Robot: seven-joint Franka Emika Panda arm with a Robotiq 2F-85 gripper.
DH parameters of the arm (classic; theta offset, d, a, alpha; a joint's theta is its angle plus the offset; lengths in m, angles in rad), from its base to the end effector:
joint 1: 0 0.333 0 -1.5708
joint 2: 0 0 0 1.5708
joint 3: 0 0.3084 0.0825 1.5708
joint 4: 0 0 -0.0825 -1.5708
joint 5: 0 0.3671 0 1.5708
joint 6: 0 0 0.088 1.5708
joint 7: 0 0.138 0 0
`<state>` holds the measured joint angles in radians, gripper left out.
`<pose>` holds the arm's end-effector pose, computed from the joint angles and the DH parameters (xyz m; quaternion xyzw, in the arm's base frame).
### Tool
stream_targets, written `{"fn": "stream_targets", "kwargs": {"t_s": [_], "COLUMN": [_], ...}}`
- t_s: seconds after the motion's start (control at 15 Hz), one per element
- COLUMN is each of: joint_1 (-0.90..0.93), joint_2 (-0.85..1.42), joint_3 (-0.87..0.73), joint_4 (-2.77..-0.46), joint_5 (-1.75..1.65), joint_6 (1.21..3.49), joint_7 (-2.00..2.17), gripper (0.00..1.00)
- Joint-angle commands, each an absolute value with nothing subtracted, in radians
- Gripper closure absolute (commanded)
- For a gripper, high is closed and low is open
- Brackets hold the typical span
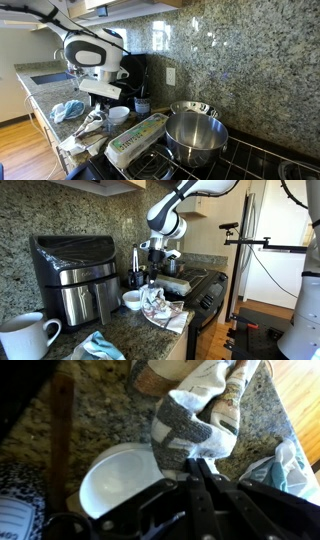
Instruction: Use the towel on the bowl to wipe the countertop then put it back
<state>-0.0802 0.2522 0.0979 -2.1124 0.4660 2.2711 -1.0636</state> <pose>0.5512 0.0316 0.2664 -0.9125 -0.3638 -0.0503 0.1804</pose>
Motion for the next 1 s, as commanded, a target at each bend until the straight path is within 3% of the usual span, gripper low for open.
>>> {"fn": "stream_targets", "kwargs": {"t_s": [0.0, 0.93], "joint_1": [-0.081, -0.118], "joint_2": [0.162, 0.117], "joint_3": [0.057, -0.085], "joint_4": [-2.134, -1.966], "joint_5": [0.387, 0.074], "joint_6": [2.227, 2.153], "joint_7": [-0.963, -0.654], "gripper": [0.96, 0.96]}}
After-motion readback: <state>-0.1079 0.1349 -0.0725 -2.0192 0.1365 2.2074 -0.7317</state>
